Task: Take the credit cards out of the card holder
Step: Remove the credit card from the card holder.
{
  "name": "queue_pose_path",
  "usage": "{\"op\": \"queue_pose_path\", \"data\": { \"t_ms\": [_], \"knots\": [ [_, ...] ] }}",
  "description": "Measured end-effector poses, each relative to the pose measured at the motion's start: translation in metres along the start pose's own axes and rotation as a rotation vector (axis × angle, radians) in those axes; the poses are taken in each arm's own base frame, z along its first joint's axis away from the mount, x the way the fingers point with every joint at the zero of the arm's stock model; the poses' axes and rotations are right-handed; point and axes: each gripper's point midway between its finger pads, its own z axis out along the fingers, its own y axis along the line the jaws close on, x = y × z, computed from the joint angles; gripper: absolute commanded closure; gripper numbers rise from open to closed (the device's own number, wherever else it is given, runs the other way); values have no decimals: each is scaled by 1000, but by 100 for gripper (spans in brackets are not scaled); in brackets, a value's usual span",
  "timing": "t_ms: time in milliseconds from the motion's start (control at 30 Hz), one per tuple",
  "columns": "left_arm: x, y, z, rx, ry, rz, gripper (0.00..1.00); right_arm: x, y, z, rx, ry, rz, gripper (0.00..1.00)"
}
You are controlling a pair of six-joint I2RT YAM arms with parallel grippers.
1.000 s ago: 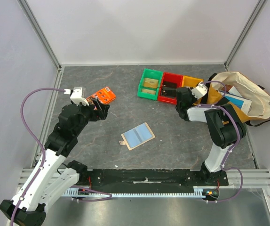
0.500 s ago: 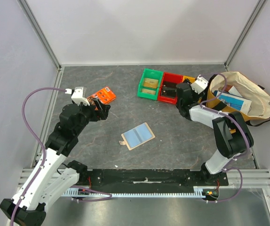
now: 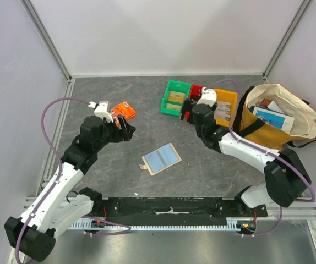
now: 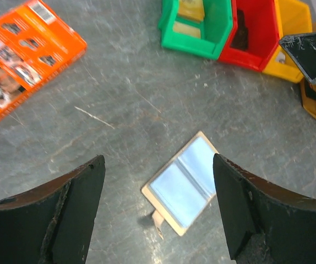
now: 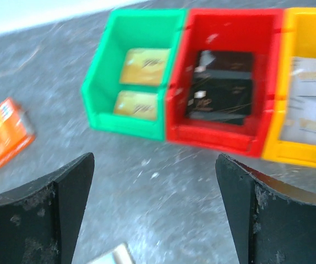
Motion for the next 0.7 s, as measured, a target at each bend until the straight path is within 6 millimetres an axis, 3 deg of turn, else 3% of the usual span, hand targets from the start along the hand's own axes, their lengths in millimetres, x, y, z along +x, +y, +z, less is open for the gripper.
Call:
{"op": "queue_pose_path", "data": {
  "t_ms": [167, 300, 500, 700],
  "knots": [
    [37, -5, 11, 47, 124, -58, 17, 26, 48, -38, -224, 102, -107, 2],
    [95, -4, 18, 57, 287, -114, 17, 65, 84, -74, -411, 213, -203, 4],
    [171, -8, 8, 64, 463, -144, 19, 115, 113, -121, -602, 344, -316, 6],
    [202, -5, 9, 46, 531, -169, 26, 173, 122, -141, -679, 474, -430, 7]
  ]
}}
